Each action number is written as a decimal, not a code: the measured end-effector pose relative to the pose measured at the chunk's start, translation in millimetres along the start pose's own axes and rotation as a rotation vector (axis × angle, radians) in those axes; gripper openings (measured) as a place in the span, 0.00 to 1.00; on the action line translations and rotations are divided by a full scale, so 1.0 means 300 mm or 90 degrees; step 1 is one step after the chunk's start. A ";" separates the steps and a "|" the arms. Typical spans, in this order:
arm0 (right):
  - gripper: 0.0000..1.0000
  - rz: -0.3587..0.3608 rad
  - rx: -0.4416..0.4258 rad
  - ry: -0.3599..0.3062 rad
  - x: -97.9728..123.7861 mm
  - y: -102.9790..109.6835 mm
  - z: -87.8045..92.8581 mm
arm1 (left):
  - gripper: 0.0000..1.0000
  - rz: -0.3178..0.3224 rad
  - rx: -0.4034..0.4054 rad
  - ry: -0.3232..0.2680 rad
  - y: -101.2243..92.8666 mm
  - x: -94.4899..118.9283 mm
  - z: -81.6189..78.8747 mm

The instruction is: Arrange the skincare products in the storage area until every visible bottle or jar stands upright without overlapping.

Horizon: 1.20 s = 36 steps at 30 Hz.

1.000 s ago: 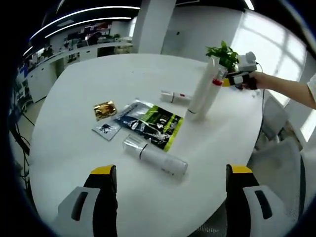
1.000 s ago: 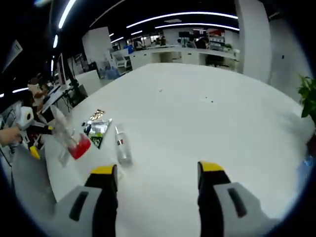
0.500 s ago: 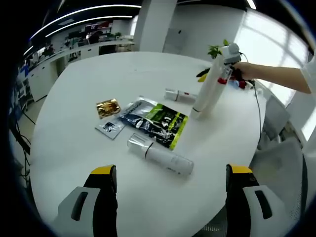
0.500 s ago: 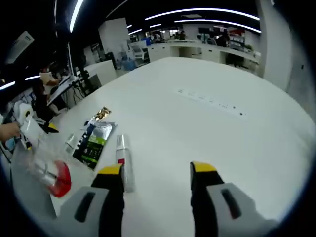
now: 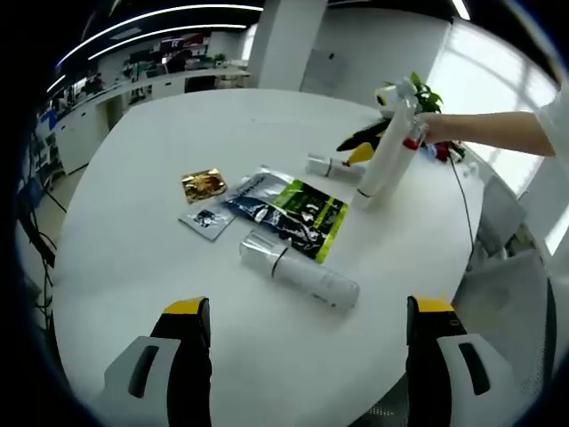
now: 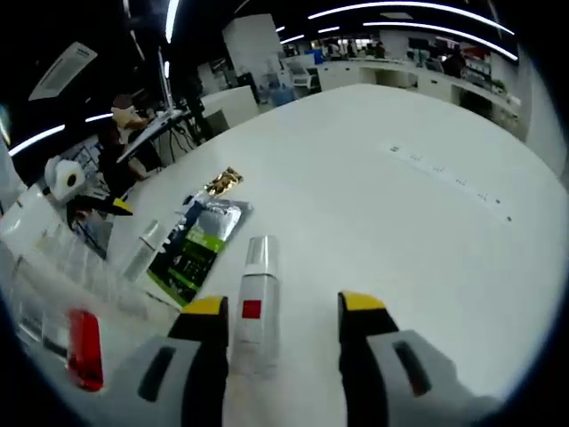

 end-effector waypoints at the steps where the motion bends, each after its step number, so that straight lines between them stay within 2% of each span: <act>1: 0.48 -0.006 0.005 0.003 -0.007 -0.001 -0.002 | 0.89 0.000 0.001 0.000 0.000 -0.001 0.000; 7: 0.41 -0.043 0.086 0.061 -0.047 0.025 -0.002 | 0.89 -0.001 0.004 0.000 0.008 -0.007 0.002; 9: 0.37 -0.040 0.101 0.076 -0.056 0.029 0.001 | 0.89 -0.002 0.006 0.001 0.012 -0.008 0.004; 14: 0.32 -0.034 0.124 0.094 -0.063 0.026 0.002 | 0.89 -0.002 0.007 0.001 0.014 -0.010 0.005; 15: 0.31 -0.023 0.150 0.091 -0.062 0.021 -0.006 | 0.89 -0.002 0.007 0.001 0.013 -0.011 0.006; 18: 0.22 -0.010 0.180 0.092 -0.061 0.023 -0.019 | 0.89 -0.001 0.008 0.002 0.011 -0.013 0.008; 28: 0.21 0.009 0.277 0.140 -0.095 0.042 -0.018 | 0.89 0.000 0.010 0.002 0.007 -0.017 0.011; 32: 0.21 0.011 0.286 0.146 -0.096 0.043 -0.017 | 0.89 -0.002 0.011 0.001 0.010 -0.012 0.010; 36: 0.21 0.009 0.270 0.139 -0.094 0.039 -0.015 | 0.89 -0.005 0.011 0.001 0.010 -0.007 0.012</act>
Point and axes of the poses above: the point that each gripper's makers call its tool centre point, and the gripper's own axes: x roughly backward along the fingers, y roughly to its left, z roughly out of its underside, the point moved 9 cm from there along x, roughly backward along the fingers, and after that the axes turned 6 degrees about -x, right-handed, at the moved point
